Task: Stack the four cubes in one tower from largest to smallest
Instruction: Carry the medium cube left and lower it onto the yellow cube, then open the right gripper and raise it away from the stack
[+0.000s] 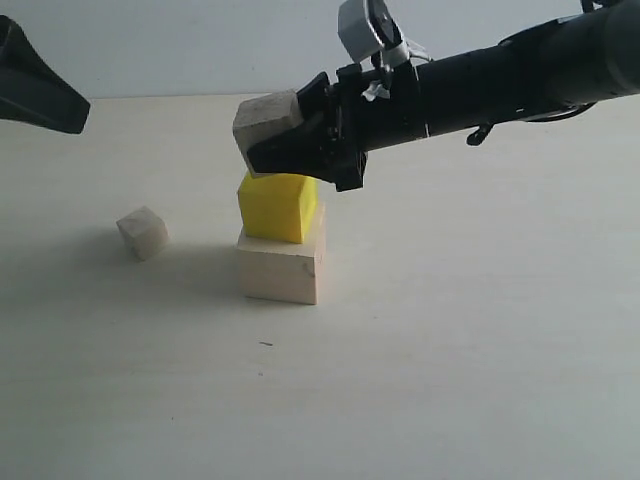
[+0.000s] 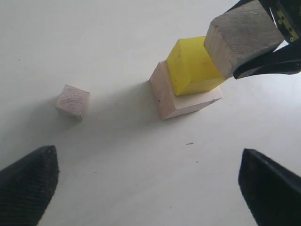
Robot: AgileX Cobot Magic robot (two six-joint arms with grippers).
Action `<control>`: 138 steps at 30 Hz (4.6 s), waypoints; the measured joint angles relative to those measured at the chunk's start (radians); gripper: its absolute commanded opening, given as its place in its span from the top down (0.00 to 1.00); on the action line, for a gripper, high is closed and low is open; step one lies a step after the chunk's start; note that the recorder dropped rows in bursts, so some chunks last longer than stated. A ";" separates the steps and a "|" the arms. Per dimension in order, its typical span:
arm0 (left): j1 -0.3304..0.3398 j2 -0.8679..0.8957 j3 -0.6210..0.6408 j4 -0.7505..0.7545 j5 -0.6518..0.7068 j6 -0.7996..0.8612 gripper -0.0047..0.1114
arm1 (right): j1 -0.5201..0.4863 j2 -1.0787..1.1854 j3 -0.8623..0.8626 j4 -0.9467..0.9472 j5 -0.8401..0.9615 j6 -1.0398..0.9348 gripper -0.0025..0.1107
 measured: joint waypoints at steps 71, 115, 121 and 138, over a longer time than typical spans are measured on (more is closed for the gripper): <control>0.000 0.000 0.000 0.000 -0.026 0.000 0.05 | 0.046 0.071 -0.018 0.071 -0.079 -0.002 0.79; 0.000 0.000 0.000 0.000 -0.028 0.002 0.05 | 0.046 -0.037 -0.025 -0.069 -0.155 0.026 0.31; 0.000 0.000 0.000 0.000 -0.028 0.002 0.05 | 0.046 -0.113 -0.025 -0.070 -0.231 0.061 0.31; 0.000 0.000 0.000 0.000 -0.028 0.002 0.05 | 0.046 -0.368 -0.025 -0.297 -0.363 0.520 0.88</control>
